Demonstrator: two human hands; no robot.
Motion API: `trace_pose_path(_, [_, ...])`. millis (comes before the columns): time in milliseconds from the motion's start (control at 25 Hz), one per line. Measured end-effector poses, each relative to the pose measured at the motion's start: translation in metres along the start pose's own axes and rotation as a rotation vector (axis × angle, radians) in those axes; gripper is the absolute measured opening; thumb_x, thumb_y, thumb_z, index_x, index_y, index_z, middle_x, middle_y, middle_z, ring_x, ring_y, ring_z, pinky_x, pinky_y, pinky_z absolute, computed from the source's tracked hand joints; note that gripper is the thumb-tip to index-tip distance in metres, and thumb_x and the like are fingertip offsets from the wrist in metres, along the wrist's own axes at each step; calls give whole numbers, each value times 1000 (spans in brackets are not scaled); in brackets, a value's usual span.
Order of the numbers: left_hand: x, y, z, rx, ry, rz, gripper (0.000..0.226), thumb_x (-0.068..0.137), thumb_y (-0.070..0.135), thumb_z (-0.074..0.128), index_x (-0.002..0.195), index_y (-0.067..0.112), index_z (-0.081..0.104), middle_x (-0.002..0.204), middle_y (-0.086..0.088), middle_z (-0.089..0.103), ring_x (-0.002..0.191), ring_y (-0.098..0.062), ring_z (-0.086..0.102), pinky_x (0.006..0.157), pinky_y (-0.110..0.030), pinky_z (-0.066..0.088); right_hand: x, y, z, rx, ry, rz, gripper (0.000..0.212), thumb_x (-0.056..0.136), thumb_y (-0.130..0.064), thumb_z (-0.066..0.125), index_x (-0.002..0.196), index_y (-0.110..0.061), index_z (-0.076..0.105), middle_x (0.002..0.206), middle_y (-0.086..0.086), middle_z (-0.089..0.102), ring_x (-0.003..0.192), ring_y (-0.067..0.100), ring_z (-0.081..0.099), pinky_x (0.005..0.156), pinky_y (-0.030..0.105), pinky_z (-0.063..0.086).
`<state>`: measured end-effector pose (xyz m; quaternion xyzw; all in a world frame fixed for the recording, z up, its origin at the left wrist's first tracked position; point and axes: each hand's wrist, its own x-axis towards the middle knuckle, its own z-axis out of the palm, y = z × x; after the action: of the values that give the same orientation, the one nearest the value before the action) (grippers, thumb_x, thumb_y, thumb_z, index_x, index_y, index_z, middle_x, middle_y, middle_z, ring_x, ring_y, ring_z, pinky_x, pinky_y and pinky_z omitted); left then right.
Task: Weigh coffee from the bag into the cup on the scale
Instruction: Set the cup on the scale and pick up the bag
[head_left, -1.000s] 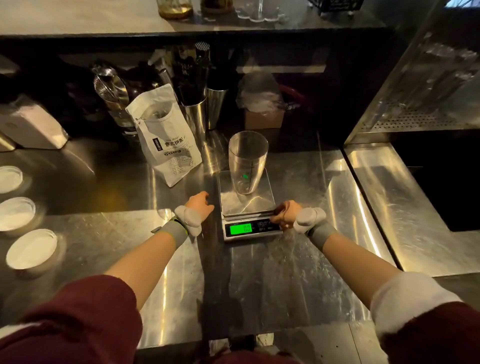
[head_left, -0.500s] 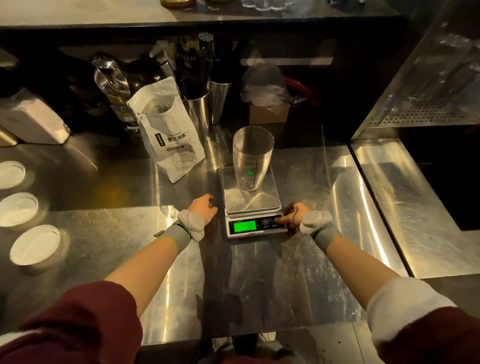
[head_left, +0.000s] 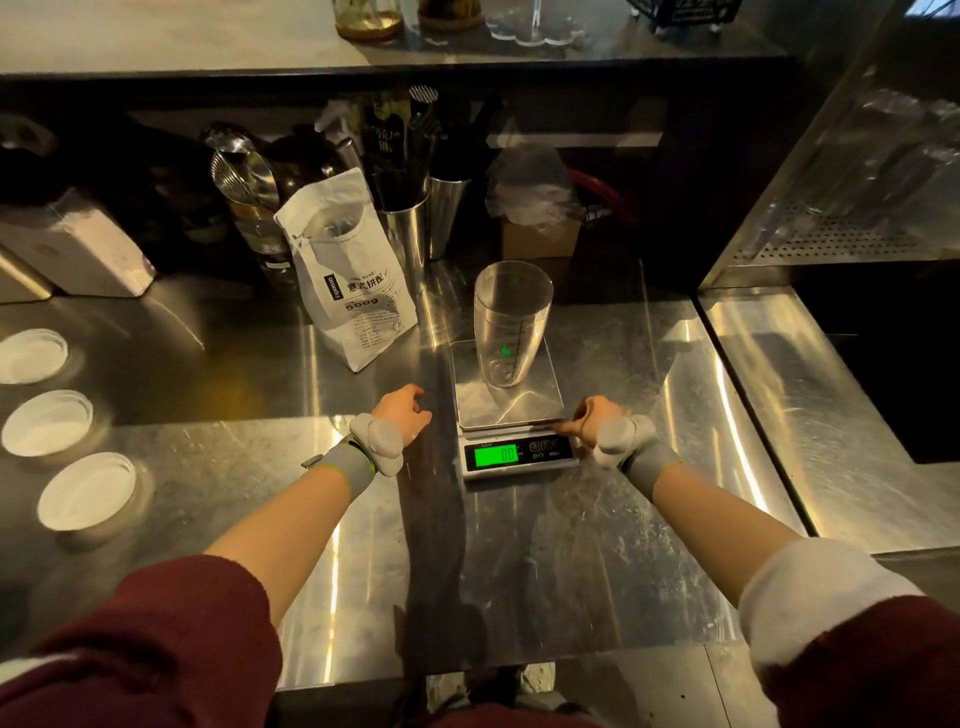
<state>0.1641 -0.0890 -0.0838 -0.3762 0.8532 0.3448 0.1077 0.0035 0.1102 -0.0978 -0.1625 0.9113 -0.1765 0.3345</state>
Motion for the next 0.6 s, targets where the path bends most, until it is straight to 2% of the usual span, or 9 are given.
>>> trace_pose_path(80, [-1, 0, -11, 13, 24, -1, 45, 92, 14, 49, 134, 3, 40, 130, -19, 54, 120, -33, 51, 101, -38, 40, -3, -12, -3, -14, 4, -4, 33, 88, -28, 63, 110, -3, 62, 111, 17, 65, 85, 24, 57, 80, 32, 47])
trace_pose_path(200, [-1, 0, -28, 4, 62, -9, 45, 91, 14, 50, 134, 3, 40, 131, -19, 54, 121, -33, 50, 101, -36, 40, -9, -36, 0, 8, -125, -70, 18, 92, -28, 58, 101, -13, 55, 97, 12, 55, 59, 12, 45, 56, 20, 38])
trace_pose_path(320, [1, -3, -48, -25, 101, -22, 43, 91, 13, 50, 132, 1, 42, 132, -20, 53, 122, -34, 50, 103, -38, 40, -19, -69, 4, 97, -246, -115, 24, 95, -24, 53, 112, -8, 57, 79, 6, 56, 51, 6, 47, 44, 12, 40])
trace_pose_path(400, [5, -6, -61, -16, 138, -39, 36, 91, 13, 50, 124, 0, 49, 129, -21, 55, 120, -36, 51, 103, -40, 41, -24, -91, 7, 201, -293, -166, 36, 97, -23, 50, 125, -1, 51, 71, 2, 55, 51, 7, 50, 44, 15, 40])
trace_pose_path(520, [10, -10, -88, -21, 227, -87, 26, 90, 12, 49, 112, 1, 57, 123, -22, 59, 114, -37, 54, 97, -39, 43, -25, -129, 11, 277, -283, -276, 44, 98, -23, 48, 136, -2, 39, 76, 3, 55, 57, 12, 50, 47, 20, 38])
trace_pose_path(600, [13, -10, -105, -17, 264, -128, 27, 91, 13, 48, 113, -1, 55, 122, -23, 58, 113, -37, 55, 95, -40, 44, -25, -152, 11, 312, -248, -310, 51, 97, -22, 50, 141, -6, 30, 83, 7, 54, 56, 12, 47, 43, 19, 37])
